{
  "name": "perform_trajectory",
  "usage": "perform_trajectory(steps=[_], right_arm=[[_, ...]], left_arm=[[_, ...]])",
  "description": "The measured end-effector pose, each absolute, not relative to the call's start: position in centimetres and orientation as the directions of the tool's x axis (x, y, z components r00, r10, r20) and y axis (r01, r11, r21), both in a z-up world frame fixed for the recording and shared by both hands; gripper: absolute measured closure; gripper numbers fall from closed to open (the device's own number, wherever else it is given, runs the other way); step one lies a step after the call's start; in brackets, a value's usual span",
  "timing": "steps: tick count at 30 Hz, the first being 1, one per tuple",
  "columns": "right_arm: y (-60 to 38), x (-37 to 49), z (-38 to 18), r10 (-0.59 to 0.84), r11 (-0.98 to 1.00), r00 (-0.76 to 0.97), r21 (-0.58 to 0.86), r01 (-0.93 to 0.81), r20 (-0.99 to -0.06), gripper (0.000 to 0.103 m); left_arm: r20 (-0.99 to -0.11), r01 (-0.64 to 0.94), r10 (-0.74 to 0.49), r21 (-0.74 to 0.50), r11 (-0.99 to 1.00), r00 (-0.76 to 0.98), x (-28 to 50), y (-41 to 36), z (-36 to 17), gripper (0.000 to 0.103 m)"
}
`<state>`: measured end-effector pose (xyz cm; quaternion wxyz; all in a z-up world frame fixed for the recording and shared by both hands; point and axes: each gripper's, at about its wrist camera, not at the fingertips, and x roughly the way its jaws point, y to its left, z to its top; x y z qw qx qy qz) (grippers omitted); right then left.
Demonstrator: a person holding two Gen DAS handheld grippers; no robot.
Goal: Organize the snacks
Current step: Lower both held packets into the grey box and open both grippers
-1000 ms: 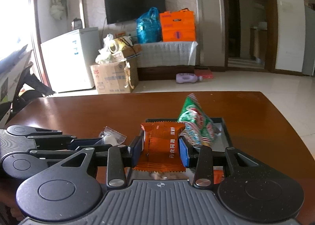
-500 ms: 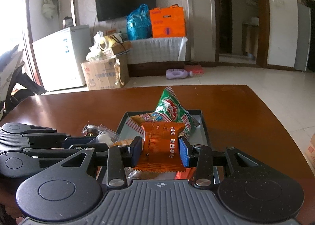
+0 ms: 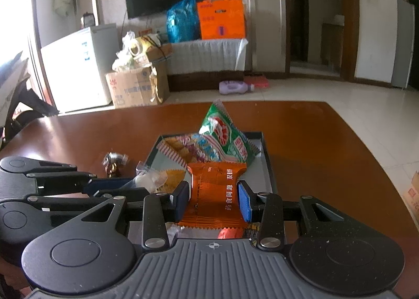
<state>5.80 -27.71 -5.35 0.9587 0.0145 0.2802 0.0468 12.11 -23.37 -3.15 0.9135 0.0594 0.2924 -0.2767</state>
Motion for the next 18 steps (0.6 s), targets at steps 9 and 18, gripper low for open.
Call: perform_trajectory(steps=[9, 18], right_arm=[[-28.1, 6.1, -5.9, 0.096, 0.995, 0.83, 0.057, -0.077, -0.549, 0.062], [-28.3, 6.3, -6.2, 0.095, 0.996, 0.821, 0.055, -0.077, -0.562, 0.062]], left_arm=[[-0.585, 0.559, -0.473, -0.041, 0.828, 0.659, 11.9, -24.3, -3.8, 0.094], [-0.603, 0.572, -0.475, -0.037, 0.819, 0.641, 12.0, -25.0, -4.1, 0.094]])
